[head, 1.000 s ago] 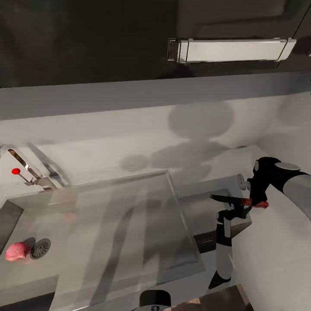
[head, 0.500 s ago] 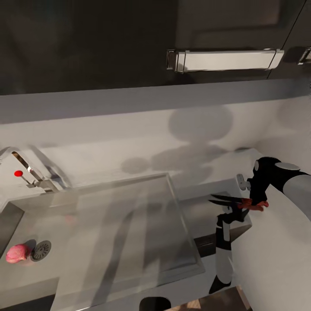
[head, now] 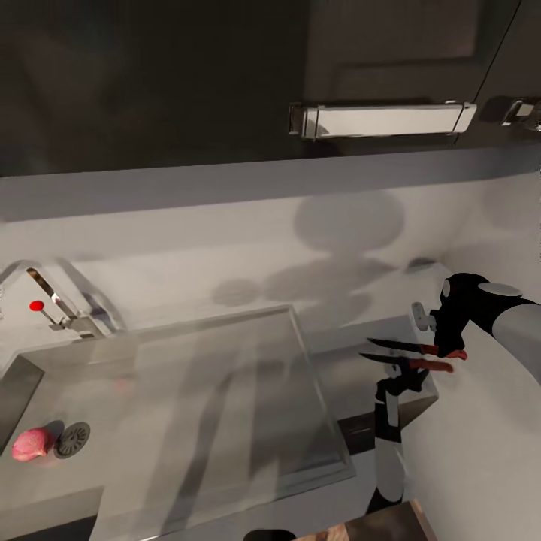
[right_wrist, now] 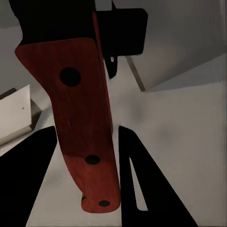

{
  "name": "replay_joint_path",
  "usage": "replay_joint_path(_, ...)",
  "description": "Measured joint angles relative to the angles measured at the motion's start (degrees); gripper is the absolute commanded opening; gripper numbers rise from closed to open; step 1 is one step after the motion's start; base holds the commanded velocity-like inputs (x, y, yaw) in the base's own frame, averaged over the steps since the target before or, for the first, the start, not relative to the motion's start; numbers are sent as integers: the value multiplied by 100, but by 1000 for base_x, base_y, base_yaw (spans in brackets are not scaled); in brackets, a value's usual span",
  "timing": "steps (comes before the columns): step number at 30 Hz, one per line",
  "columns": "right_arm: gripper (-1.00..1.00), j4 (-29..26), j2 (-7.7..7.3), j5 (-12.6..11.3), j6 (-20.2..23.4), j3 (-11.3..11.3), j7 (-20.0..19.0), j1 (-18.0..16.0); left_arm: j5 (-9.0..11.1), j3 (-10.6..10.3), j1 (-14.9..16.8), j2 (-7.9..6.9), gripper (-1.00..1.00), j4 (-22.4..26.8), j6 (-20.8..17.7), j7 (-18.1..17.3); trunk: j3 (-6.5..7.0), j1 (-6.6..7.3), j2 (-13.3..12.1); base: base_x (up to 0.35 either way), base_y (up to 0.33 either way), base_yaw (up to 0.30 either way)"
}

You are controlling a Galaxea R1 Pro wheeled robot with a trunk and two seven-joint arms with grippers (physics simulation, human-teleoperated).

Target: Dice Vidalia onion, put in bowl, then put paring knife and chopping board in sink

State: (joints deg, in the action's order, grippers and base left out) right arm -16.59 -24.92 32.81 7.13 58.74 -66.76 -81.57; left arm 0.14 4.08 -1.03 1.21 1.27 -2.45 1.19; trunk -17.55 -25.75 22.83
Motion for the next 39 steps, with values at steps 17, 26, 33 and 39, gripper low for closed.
replay_joint_path(17, -100, 0, -1, -1, 2, -24, 519, 1, 1, 2, 0, 0, 100, 0, -1, 1, 159, -2, -1, -123, 113, 0)
replay_joint_path(26, -100, 0, 7, -1, 8, -36, 644, 1, -3, 2, -1, 0, 100, 0, -1, 1, 243, -2, -2, -237, 228, 0)
replay_joint_path(33, -100, 0, 8, 0, 20, -43, 1109, 1, -2, 2, 0, 0, 100, 0, -1, 1, 302, -1, -1, -190, 214, 0)
replay_joint_path(39, -100, -1, 9, -7, 30, -474, 1292, 0, -3, 1, 0, 0, 100, 0, 2, 0, 343, 0, -1, -32, 38, 0)
